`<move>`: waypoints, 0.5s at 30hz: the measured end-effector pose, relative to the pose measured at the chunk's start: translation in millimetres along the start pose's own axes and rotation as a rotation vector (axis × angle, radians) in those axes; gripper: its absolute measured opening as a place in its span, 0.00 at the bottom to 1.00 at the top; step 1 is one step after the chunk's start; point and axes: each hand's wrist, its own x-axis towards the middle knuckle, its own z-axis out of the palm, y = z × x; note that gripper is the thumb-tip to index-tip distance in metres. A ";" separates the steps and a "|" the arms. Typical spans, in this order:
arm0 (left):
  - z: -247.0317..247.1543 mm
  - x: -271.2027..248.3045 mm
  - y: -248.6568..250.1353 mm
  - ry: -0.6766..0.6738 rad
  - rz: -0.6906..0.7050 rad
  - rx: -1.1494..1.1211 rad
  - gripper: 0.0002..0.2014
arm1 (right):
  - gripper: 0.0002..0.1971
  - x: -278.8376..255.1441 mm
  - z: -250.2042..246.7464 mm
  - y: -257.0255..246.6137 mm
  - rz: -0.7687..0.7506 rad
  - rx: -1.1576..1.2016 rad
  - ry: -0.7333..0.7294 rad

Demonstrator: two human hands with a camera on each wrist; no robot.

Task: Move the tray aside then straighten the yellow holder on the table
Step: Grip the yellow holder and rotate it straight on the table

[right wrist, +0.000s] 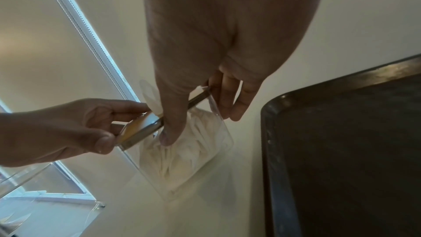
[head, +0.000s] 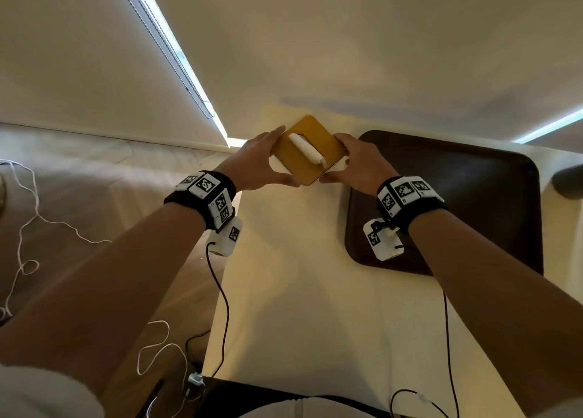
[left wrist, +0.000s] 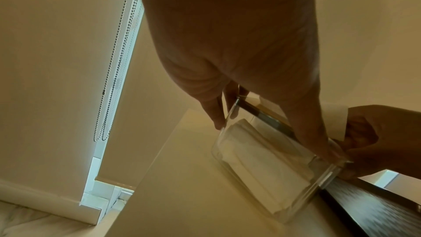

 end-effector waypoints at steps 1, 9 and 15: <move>0.6 1.5 -1.1 0.002 0.008 -0.002 0.65 | 0.50 0.8 0.0 -0.1 0.005 0.003 -0.002; -0.3 6.1 -6.3 -0.009 0.038 -0.017 0.65 | 0.49 2.2 2.8 1.2 0.023 0.026 0.000; 0.4 3.5 -20.4 0.055 0.104 -0.033 0.54 | 0.59 -13.1 9.3 0.5 0.110 0.073 0.046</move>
